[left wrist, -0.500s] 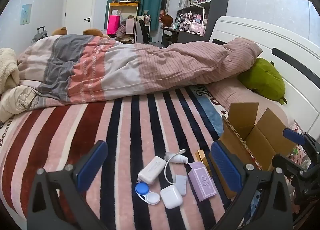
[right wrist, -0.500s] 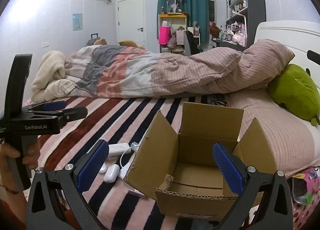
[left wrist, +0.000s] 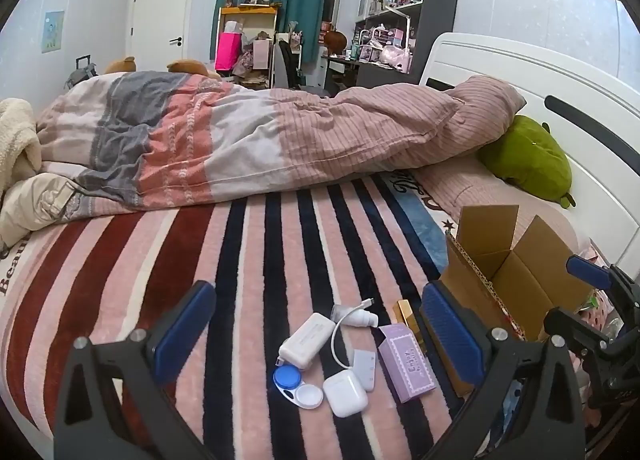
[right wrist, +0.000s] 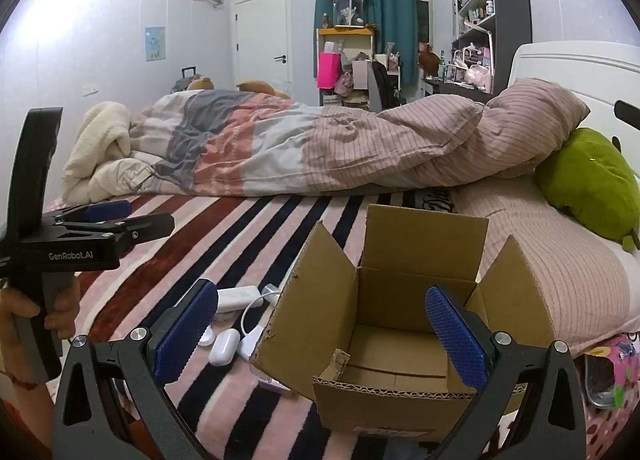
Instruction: Organize rigid objects
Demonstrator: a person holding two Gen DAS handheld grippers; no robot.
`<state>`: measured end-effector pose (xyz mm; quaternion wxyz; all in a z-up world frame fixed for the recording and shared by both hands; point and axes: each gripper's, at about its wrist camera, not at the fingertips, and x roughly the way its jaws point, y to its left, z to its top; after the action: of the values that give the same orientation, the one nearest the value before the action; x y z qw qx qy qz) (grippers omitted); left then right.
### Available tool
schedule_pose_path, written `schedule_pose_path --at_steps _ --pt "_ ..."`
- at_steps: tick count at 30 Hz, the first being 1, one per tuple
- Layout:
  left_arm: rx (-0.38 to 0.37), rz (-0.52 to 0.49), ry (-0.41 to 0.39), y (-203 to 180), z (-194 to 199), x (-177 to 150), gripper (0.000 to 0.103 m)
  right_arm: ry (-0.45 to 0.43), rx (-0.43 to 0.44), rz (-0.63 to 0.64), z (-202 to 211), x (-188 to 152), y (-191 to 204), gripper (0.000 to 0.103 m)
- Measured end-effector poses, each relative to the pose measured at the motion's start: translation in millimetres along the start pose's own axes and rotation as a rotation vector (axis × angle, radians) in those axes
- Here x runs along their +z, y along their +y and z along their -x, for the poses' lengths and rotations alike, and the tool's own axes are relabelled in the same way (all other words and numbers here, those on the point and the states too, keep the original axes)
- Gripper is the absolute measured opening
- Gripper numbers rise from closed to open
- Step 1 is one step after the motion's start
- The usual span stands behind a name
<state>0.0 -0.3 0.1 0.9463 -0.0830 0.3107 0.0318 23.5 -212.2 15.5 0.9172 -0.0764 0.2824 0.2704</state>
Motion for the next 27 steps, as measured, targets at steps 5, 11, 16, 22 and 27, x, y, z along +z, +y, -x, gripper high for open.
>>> schedule_pose_path --at_steps 5,11,16,22,27 --pt "0.0 -0.001 -0.001 0.1 -0.4 -0.1 0.102 -0.001 -0.001 0.0 0.4 0.2 0.1 0.103" --pt "0.002 -0.003 -0.002 -0.1 -0.1 -0.1 0.102 -0.001 -0.001 0.0 0.3 0.2 0.3 0.103" --pt "0.002 -0.004 -0.003 -0.1 -0.1 -0.1 0.102 -0.001 -0.001 0.001 0.3 0.2 0.6 0.103" --pt "0.004 -0.005 -0.003 -0.2 -0.3 -0.2 0.102 -0.001 -0.001 0.001 0.3 0.0 0.7 0.103" --pt "0.005 -0.005 -0.003 -0.5 -0.1 -0.2 0.103 -0.002 0.0 0.0 -0.1 -0.2 0.8 0.103"
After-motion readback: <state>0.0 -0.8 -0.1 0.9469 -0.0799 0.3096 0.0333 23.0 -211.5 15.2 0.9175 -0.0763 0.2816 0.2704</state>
